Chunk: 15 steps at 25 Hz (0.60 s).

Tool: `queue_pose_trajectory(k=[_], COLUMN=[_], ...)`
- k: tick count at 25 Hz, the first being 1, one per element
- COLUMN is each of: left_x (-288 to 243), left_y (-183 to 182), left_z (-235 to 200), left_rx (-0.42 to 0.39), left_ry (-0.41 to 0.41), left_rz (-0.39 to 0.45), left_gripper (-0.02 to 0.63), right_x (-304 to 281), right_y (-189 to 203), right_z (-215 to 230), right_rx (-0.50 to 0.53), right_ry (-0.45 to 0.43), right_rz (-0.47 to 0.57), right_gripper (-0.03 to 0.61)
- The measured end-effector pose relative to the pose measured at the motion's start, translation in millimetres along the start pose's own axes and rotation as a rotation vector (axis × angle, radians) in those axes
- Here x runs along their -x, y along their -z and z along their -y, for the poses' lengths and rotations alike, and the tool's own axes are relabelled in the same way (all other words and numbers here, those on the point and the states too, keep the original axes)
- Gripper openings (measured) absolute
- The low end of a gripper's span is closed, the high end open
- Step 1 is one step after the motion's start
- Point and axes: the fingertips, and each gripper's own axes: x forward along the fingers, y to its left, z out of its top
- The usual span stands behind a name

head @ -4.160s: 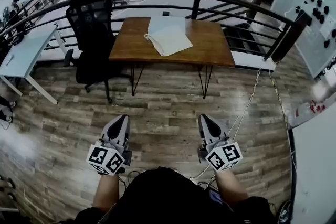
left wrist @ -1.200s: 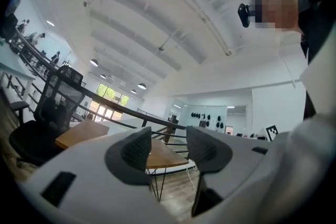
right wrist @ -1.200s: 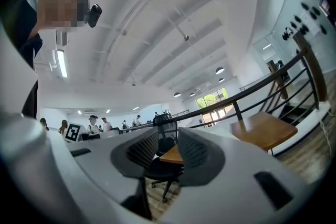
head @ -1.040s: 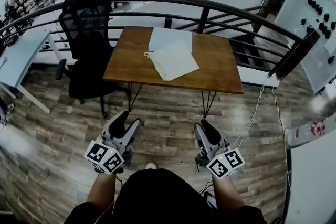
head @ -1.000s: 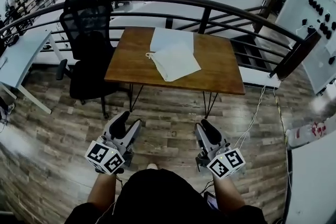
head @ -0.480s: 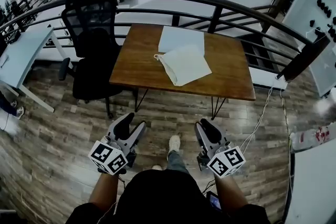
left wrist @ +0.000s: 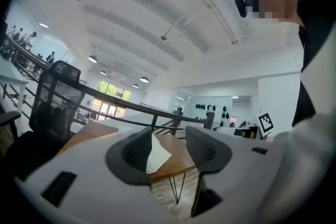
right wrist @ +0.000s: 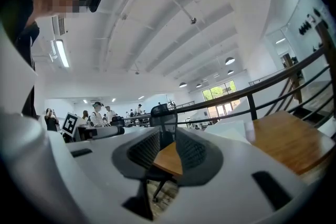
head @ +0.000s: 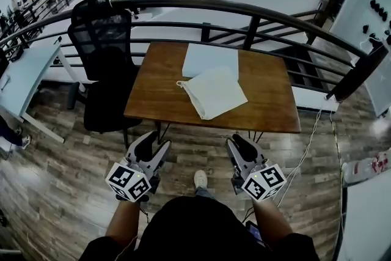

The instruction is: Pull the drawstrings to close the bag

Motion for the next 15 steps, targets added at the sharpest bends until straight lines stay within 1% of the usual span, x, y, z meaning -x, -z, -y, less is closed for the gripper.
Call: queue_pose_trajectory(k=[6,9,15], left_x=[-48.7,-70.7,-101.2], left_y=[7.2,12.5,28.8], left_z=[-21.4,-33.9,-54.2], left_rx=[-0.016,-0.022,-0.004], left_ry=[0.004,-0.001,-0.043], left_rz=[-0.054,-0.079,-0.131], left_gripper=[0.207,0.206,0.206], right_x=[-39.0,-59.1,-93.1], right_y=[6.8,18.7,50.9], right_z=[42.2,65.8,101.3], right_rx=[-0.008,-0.001,-0.037], right_ry=[0.001,0.016,0.016], right_rz=[-0.037,-0.088,-0.199], right_gripper=[0.089,0.089,0.089])
